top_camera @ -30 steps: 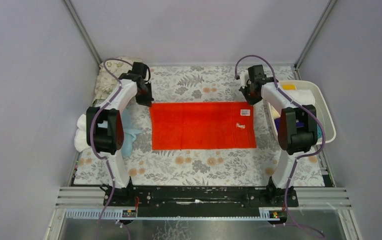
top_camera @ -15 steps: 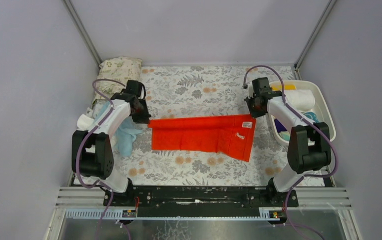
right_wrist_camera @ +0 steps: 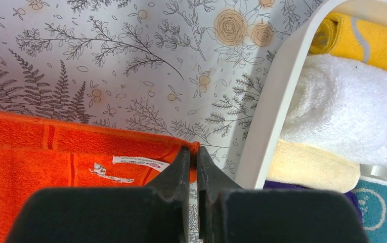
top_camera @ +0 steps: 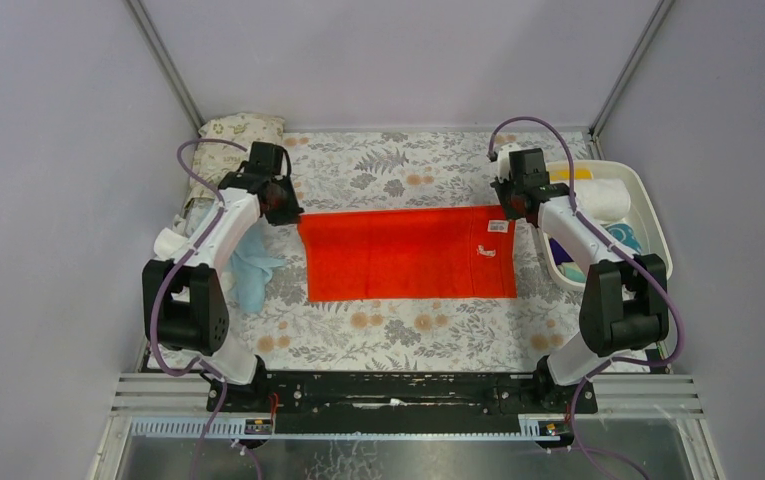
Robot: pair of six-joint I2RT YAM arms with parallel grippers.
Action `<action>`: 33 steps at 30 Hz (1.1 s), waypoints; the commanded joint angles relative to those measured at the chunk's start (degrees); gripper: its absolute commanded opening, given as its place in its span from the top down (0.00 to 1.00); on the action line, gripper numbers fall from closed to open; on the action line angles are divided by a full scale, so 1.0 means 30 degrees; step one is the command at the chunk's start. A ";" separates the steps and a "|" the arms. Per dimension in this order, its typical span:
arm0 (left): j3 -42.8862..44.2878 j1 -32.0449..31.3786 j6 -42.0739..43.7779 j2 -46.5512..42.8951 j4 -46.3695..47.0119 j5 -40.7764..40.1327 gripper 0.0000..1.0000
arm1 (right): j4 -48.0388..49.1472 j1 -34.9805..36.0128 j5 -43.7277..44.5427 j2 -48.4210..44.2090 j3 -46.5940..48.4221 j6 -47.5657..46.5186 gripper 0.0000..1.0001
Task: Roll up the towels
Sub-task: Fold the towel at the center of the board.
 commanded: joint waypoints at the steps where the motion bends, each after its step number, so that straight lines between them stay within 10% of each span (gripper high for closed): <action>1: -0.0487 0.0197 0.0202 -0.0247 0.0290 -0.1588 1.00 | 0.0784 -0.0329 0.1361 -0.0726 -0.0678 -0.0773 0.97; 33: -0.8715 0.0206 -0.3331 -0.3387 0.1368 0.0593 1.00 | -0.1818 0.0044 0.1936 -0.6370 -0.6710 0.2014 0.80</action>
